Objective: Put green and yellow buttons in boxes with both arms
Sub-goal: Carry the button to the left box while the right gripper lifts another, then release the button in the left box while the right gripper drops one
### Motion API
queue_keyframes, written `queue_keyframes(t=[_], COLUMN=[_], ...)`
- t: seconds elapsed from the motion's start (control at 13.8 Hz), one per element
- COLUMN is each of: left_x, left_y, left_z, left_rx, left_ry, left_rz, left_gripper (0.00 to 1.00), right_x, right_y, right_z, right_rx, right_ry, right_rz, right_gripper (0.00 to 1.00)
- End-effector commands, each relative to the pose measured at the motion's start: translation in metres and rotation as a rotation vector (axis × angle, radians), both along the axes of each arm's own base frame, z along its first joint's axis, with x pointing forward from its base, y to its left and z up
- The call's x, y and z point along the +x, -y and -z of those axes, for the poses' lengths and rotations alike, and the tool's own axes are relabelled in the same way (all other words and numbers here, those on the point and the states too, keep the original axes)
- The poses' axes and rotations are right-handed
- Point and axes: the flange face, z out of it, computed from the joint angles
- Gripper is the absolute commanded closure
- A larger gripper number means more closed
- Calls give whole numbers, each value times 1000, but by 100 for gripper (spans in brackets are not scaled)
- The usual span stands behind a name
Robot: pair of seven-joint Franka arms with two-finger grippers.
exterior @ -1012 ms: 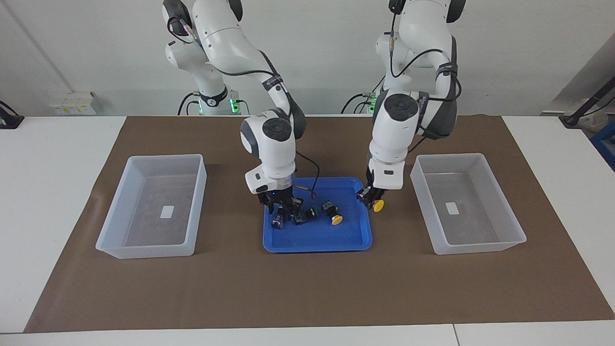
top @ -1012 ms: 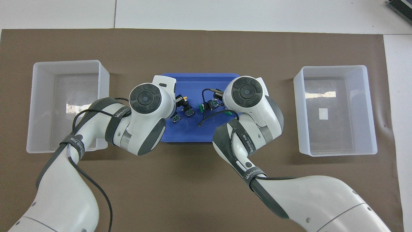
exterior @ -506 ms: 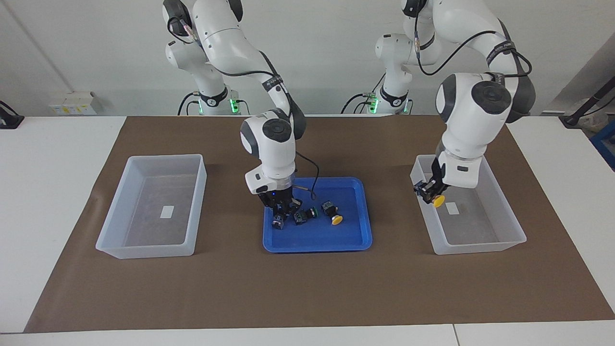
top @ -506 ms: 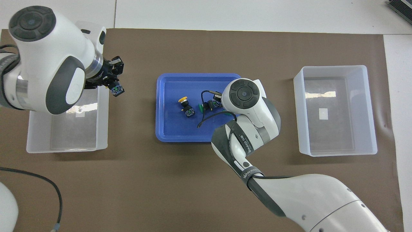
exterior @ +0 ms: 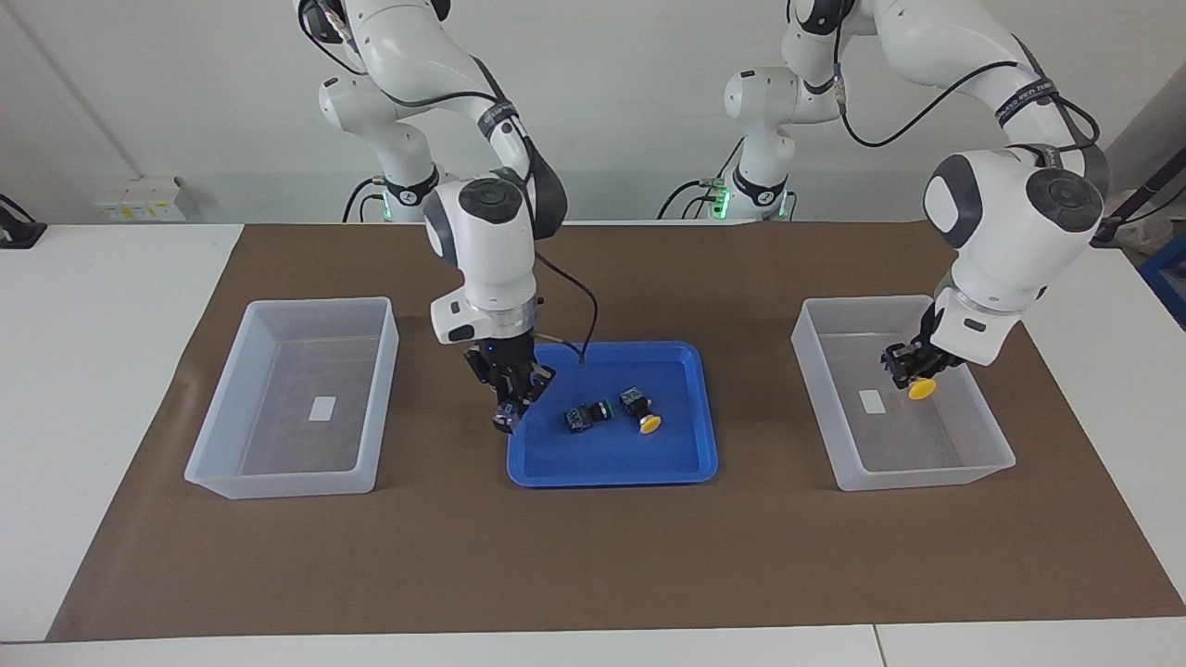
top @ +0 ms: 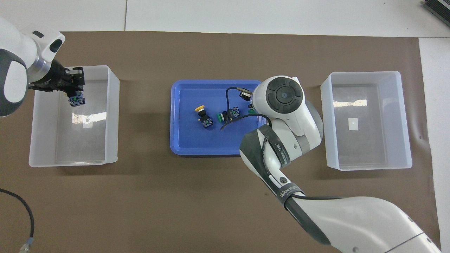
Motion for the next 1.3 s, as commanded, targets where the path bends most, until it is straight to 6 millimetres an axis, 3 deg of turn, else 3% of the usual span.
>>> queue_keyframes(t=[0.0, 0.14, 0.51, 0.58, 0.65, 0.72, 0.94, 1.08, 1.23], left_x=[-32, -38, -41, -40, -39, -38, -23, -10, 2], left_y=[-2, -9, -16, -16, -16, -16, -12, -11, -5], left_z=[44, 71, 126, 125, 123, 121, 101, 77, 39], left_rx=[-1, -1, 1, 1, 1, 2, 6, 8, 3], left_ry=[25, 30, 26, 24, 26, 27, -5, -28, -31], left_rz=[61, 75, 119, 120, 123, 125, 129, 128, 130], left_gripper=[100, 100, 100, 87, 64, 55, 49, 48, 49], right_x=[0, -3, -5, -5, -4, -4, -13, -21, -31], right_y=[53, 97, 183, 200, 212, 220, 241, 268, 281], right_z=[-18, -21, -12, -9, -9, -9, 10, 29, 51], right_rx=[-35, -51, -90, -93, -97, -99, -108, -122, -123], right_ry=[-31, -71, -115, -124, -126, -124, -131, -128, -130], right_rz=[-11, 7, -164, -211, -240, -252, -324, -409, -438], right_gripper=[100, 100, 100, 100, 100, 100, 100, 100, 100])
